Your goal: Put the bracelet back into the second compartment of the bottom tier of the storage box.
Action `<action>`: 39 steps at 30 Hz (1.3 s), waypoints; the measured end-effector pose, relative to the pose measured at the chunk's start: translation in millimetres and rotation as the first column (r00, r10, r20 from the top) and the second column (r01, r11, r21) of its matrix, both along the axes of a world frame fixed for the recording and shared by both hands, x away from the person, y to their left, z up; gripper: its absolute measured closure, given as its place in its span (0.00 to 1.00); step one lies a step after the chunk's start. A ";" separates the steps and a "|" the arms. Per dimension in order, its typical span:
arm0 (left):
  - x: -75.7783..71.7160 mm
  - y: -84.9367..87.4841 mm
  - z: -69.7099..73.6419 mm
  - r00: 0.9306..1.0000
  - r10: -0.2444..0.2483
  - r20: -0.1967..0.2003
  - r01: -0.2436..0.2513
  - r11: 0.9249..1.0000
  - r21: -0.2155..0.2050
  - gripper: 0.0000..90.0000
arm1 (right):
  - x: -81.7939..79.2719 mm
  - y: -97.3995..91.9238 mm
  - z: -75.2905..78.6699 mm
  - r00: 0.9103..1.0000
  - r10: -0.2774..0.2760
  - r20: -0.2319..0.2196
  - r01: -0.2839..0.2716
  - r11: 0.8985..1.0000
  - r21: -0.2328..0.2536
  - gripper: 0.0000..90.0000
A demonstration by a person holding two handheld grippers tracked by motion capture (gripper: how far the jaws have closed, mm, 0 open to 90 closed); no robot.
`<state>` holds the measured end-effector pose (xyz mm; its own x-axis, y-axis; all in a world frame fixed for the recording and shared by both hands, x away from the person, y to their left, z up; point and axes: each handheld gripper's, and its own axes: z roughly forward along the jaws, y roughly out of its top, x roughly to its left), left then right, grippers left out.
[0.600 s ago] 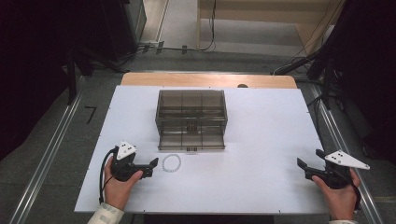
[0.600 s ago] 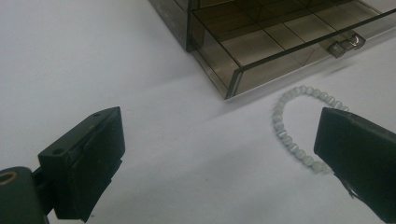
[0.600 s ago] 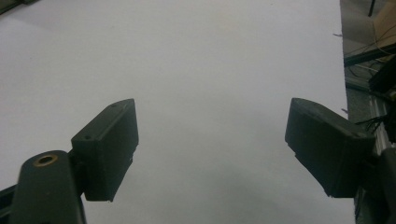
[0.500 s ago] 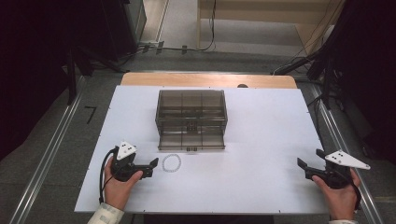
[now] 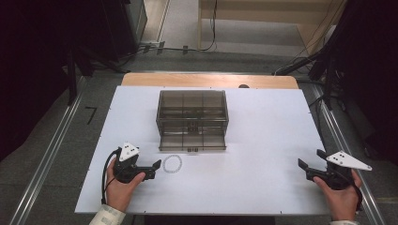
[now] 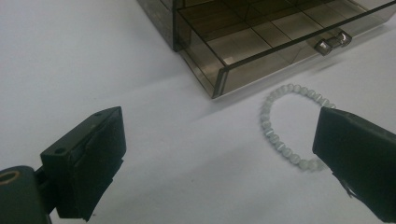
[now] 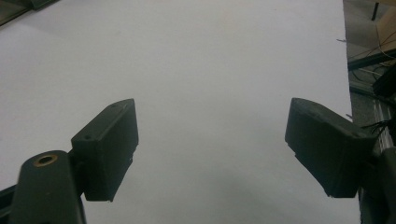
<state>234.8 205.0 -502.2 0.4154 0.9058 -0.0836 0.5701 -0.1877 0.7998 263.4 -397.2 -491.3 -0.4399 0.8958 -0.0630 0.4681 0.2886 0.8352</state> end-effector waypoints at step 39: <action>6.5 -20.0 -1.9 0.996 -0.082 -0.037 0.084 0.996 0.033 0.22 | -0.9 1.3 0.0 1.000 0.005 -0.006 -0.005 1.000 0.007 0.19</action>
